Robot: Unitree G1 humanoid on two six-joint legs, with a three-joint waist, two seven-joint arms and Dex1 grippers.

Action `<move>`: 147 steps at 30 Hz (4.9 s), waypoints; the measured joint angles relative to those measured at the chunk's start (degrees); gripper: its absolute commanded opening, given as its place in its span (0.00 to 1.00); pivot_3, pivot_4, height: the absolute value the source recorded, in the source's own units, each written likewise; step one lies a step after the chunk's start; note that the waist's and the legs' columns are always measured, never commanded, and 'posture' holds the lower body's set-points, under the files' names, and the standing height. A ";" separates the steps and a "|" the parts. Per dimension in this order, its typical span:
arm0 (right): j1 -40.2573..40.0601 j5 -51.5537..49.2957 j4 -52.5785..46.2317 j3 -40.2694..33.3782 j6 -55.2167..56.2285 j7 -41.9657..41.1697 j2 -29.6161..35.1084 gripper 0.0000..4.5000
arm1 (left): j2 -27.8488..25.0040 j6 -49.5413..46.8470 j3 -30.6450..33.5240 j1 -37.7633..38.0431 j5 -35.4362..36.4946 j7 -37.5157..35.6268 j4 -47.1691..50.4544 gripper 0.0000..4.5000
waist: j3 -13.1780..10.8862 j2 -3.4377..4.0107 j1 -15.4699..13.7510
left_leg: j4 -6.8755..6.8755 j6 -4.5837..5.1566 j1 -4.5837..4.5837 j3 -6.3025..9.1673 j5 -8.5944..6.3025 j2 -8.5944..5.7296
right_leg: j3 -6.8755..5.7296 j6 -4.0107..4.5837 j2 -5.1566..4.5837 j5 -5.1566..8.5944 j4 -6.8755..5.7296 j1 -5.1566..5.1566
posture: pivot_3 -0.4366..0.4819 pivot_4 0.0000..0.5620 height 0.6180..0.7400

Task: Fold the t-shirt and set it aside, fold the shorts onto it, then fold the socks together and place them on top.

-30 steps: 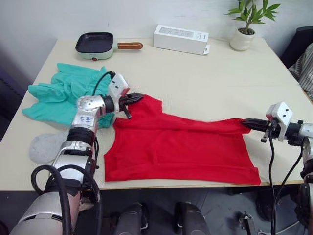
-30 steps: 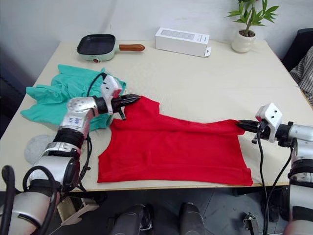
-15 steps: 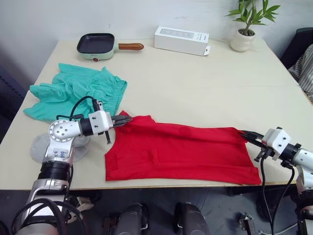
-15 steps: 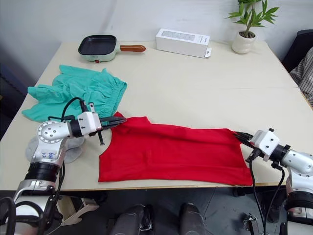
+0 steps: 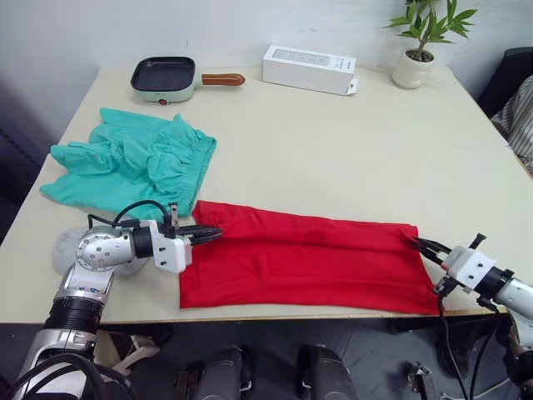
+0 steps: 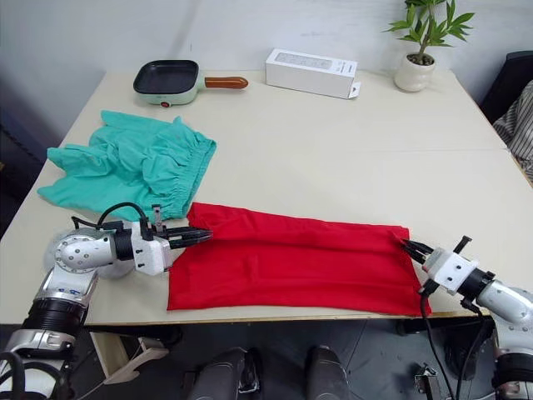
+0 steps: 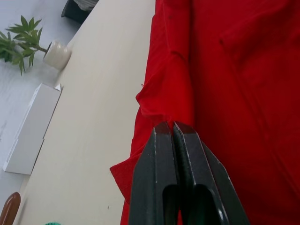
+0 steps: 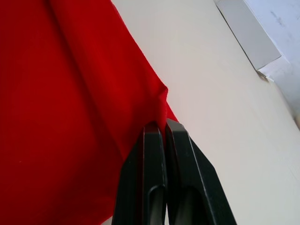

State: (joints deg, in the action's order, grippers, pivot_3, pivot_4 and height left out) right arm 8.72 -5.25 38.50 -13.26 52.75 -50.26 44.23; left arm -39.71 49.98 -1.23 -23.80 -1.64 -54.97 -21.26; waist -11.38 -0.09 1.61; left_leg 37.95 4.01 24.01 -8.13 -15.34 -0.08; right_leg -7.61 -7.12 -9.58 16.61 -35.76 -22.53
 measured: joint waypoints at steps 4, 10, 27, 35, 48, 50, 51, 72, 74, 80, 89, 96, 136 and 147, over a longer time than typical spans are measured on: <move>-1.41 0.90 0.94 1.17 2.20 1.12 0.23 0.00 | -1.17 1.46 -1.18 1.74 -0.97 0.91 -0.18 0.00 | 0.01 0.01 0.04 | -0.02 0.06 -0.03 -0.02 0.03 0.02 | 0.03 0.00 0.00 0.00 0.00 0.00 | 0.48 0.27 1.00; -4.55 -2.20 -0.33 1.62 0.37 -0.24 2.09 0.14 | -3.13 -0.39 -3.59 2.81 1.37 -0.39 0.05 0.28 | 0.01 0.01 0.00 | -0.02 0.08 -0.04 -0.01 -0.02 0.05 | 0.05 0.00 -0.05 0.00 0.02 0.01 | 0.48 0.27 1.00; -14.57 -29.49 -19.69 -8.66 -43.00 -16.73 14.82 0.96 | -12.92 -54.34 4.61 10.46 36.86 -4.93 18.97 0.86 | -0.01 0.06 -0.12 | -0.03 -0.19 -0.37 0.05 -0.46 0.21 | 0.69 0.09 -0.06 0.05 0.10 0.25 | 0.48 0.27 1.00; -9.33 -33.56 -43.99 -2.16 -63.41 -5.29 5.16 0.42 | -0.24 -68.40 -2.04 -3.31 33.14 3.80 21.85 0.29 | 0.02 -0.01 -1.62 | -0.03 -0.31 -0.38 -0.14 -0.50 0.20 | 0.75 0.08 0.11 0.06 0.09 0.20 | 0.48 0.27 1.00; -3.55 -2.49 -49.23 23.06 -59.62 26.60 -25.02 0.01 | 15.04 -74.42 -9.04 1.32 16.83 23.37 22.41 0.00 | 0.08 -0.09 -1.52 | 0.04 -0.27 0.01 -0.27 -0.39 0.36 | 0.63 0.08 0.87 0.05 -0.07 -0.14 | 0.48 0.27 1.00; -4.12 -1.30 -46.18 21.02 -57.25 28.89 -25.65 0.01 | 16.05 -74.54 -7.74 2.71 15.53 26.63 23.40 0.00 | 0.10 -0.13 -1.70 | 0.05 -0.34 -0.01 -0.23 -0.43 0.33 | 0.78 0.08 0.83 0.05 0.03 -0.12 | 0.48 0.27 1.00; -4.66 -1.26 -45.38 19.53 -56.10 29.60 -25.68 0.01 | 16.11 -74.61 -7.41 3.01 14.83 27.83 23.69 0.00 | 0.13 -0.17 -1.66 | 0.05 -0.35 -0.06 -0.23 -0.44 0.34 | 0.85 0.08 0.85 0.05 0.14 -0.06 | 0.48 0.27 1.00; -7.01 -18.61 -40.13 -2.77 -55.84 20.06 -17.51 0.01 | 12.20 -66.38 0.25 2.84 20.50 13.40 24.80 0.00 | 0.92 -0.75 -0.75 | -0.59 -0.77 -0.74 -0.52 -0.43 0.98 | 1.24 0.59 1.00 0.30 0.21 0.08 | 0.48 0.27 1.00; -5.07 -17.88 -44.51 1.04 -57.25 19.28 -17.56 0.01 | 10.89 -66.36 -1.59 2.67 20.41 10.25 26.02 0.00 | 0.93 -0.73 -0.34 | -0.62 -0.84 -0.77 -0.52 -0.43 0.99 | 1.23 0.60 1.00 0.31 0.20 0.08 | 0.48 0.27 1.00; -0.13 -9.21 -49.14 17.63 -62.08 22.07 -23.77 0.01 | 11.97 -66.28 -8.98 2.93 15.17 9.22 26.60 0.00 | 0.93 -0.73 -0.33 | -0.67 -0.95 -0.70 -0.50 -0.46 0.95 | 1.19 0.64 1.00 0.33 0.18 0.00 | 0.48 0.27 1.00; 2.54 -1.82 -37.19 16.48 -58.17 28.61 -25.80 0.01 | 16.34 -68.30 -9.06 0.63 8.19 18.67 18.73 0.00 | 0.94 -0.74 -1.04 | -0.61 -0.92 -0.73 -0.50 -0.49 0.87 | 1.18 0.61 0.97 0.31 0.19 0.07 | 0.48 0.27 1.00; 0.15 -3.40 -28.48 6.29 -49.80 28.08 -20.36 0.01 | 16.45 -69.40 -7.83 1.89 8.20 20.35 19.37 0.00 | 1.21 -0.86 -1.37 | -0.62 -0.96 -0.85 -0.50 -0.51 0.94 | 1.19 0.61 0.97 0.31 0.23 0.20 | 0.48 0.27 1.00; 2.59 -23.74 -19.32 -4.02 -61.99 -16.72 8.32 0.53 | 6.57 -66.08 4.70 4.62 29.43 -7.68 26.77 0.49 | 0.97 -0.43 -0.21 | -0.74 -0.71 -0.81 -0.59 -0.37 1.05 | 1.19 0.70 0.96 0.35 0.42 0.11 | 0.48 0.27 1.00; 36.72 -1.19 20.83 16.47 -53.63 -29.93 7.08 0.89 | 6.22 -63.94 -0.62 8.79 31.62 -14.98 34.12 1.00 | 0.88 -0.28 -0.01 | -0.63 -0.72 -0.69 -0.61 -0.34 1.01 | 1.15 0.74 0.96 0.37 0.43 0.06 | 0.48 0.27 1.00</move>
State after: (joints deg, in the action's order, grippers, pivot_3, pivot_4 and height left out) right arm 45.44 -6.45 59.33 3.21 -0.89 -80.19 51.31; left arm -33.49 -13.96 -1.85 -15.01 29.99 -69.95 12.85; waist -10.50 -0.37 1.60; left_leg 37.32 3.30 23.32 -8.73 -15.68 0.93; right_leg -6.46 -6.38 -8.62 16.98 -35.33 -22.47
